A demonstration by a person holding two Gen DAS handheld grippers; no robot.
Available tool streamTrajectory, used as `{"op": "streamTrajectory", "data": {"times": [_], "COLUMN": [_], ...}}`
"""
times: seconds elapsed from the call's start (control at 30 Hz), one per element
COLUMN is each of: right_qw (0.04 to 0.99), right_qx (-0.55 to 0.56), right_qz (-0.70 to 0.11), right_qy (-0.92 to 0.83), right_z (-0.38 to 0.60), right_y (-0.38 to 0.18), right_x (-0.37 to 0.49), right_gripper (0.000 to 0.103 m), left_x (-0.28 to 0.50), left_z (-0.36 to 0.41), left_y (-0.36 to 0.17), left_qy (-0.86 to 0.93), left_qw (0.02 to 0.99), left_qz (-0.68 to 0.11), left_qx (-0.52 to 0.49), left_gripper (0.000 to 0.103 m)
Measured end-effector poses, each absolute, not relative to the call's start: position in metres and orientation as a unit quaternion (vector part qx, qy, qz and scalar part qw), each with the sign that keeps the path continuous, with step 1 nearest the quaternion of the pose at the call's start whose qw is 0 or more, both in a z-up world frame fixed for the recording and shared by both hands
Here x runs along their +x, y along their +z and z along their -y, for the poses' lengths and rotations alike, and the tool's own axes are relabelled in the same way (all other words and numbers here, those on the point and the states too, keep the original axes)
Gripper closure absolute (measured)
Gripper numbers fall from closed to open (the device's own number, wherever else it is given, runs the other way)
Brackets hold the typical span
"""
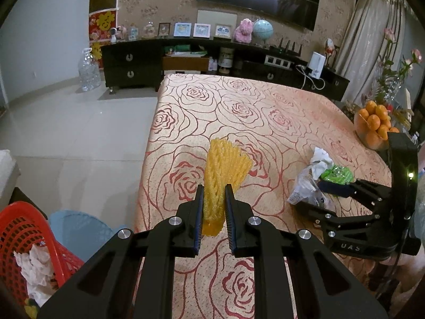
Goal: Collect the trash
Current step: 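Grasp the clear cat-print bag with the right tool while the left tool holds the block, then carry the yellow block in the left tool and cat-print bag in the right tool to the basket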
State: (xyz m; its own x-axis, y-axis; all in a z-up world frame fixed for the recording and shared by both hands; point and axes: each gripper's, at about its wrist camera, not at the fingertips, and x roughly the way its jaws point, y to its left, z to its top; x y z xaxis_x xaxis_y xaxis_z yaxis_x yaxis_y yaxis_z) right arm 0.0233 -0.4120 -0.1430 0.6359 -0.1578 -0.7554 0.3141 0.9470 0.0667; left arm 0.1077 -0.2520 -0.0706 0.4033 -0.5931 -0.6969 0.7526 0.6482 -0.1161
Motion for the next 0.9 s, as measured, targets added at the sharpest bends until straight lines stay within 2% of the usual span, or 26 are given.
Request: {"op": "streamTrajectory", "data": {"times": [0.03, 0.27, 0.9], "right_qw": [0.899, 0.902, 0.93], "right_qx": [0.097, 0.098, 0.11], "right_qz": [-0.407, -0.399, -0.302], "right_qy": [-0.129, -0.135, -0.177], "right_z": [0.412, 0.408, 0.408], "right_y": [-0.143, -0.138, -0.085], "right_x": [0.023, 0.019, -0.016], "right_gripper": [0.052, 0.062, 0.063], "left_x": [0.107, 0.107, 0.087], "left_z": [0.252, 0.25, 0.238], "left_y": [-0.072, -0.07, -0.042], "left_qy": [-0.405, -0.401, -0.401], "left_qw": [0.831, 0.835, 0.855], "left_qz": [-0.366, -0.36, -0.314], "left_qx": [0.109, 0.111, 0.101], "left_gripper": [0.089, 0.089, 0.089]}}
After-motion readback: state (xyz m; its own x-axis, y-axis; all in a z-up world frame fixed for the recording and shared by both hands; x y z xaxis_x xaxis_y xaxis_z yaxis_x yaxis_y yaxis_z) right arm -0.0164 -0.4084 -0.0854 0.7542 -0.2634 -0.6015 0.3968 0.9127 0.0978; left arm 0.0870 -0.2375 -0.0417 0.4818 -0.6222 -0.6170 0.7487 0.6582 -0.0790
